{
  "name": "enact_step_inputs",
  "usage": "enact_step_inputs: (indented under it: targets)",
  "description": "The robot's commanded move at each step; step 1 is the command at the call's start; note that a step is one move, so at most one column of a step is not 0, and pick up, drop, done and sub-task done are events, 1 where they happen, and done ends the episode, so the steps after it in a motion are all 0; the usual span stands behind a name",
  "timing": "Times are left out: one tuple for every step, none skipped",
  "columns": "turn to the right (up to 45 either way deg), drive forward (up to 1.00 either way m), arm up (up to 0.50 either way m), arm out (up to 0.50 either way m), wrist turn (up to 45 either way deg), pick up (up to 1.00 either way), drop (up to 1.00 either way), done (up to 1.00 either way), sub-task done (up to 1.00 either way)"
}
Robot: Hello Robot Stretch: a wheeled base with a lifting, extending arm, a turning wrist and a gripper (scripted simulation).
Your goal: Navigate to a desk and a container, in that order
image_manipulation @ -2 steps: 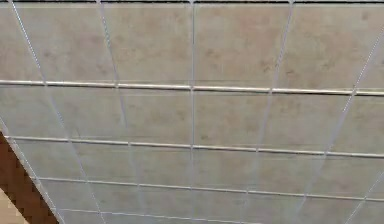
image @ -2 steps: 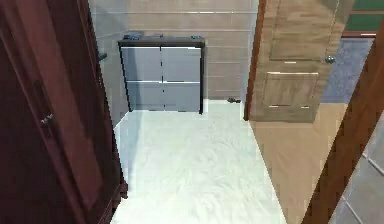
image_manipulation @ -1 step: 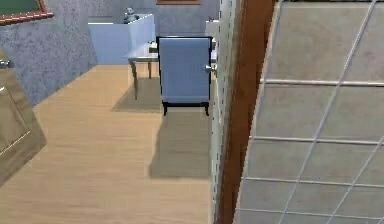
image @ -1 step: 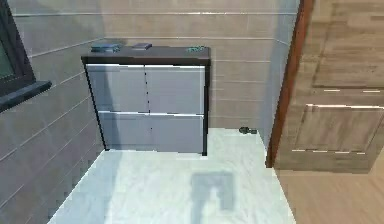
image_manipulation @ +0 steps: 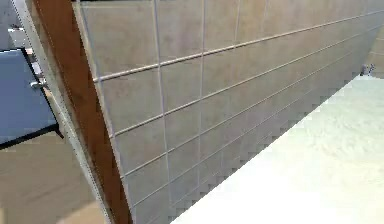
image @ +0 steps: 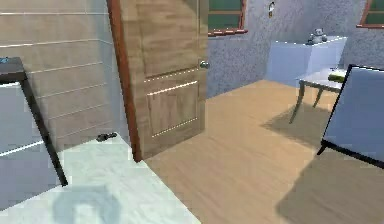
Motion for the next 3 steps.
enact_step_inputs:
  targets:
    - [30.0,0.0,0.0,0.0,0.0,0.0,0.0,0.0,0.0]
    - [0.0,0.25,0.0,0.0,0.0,0.0,0.0,0.0,0.0]
    - [-9.0,0.0,0.0,0.0,0.0,0.0,0.0,0.0,0.0]
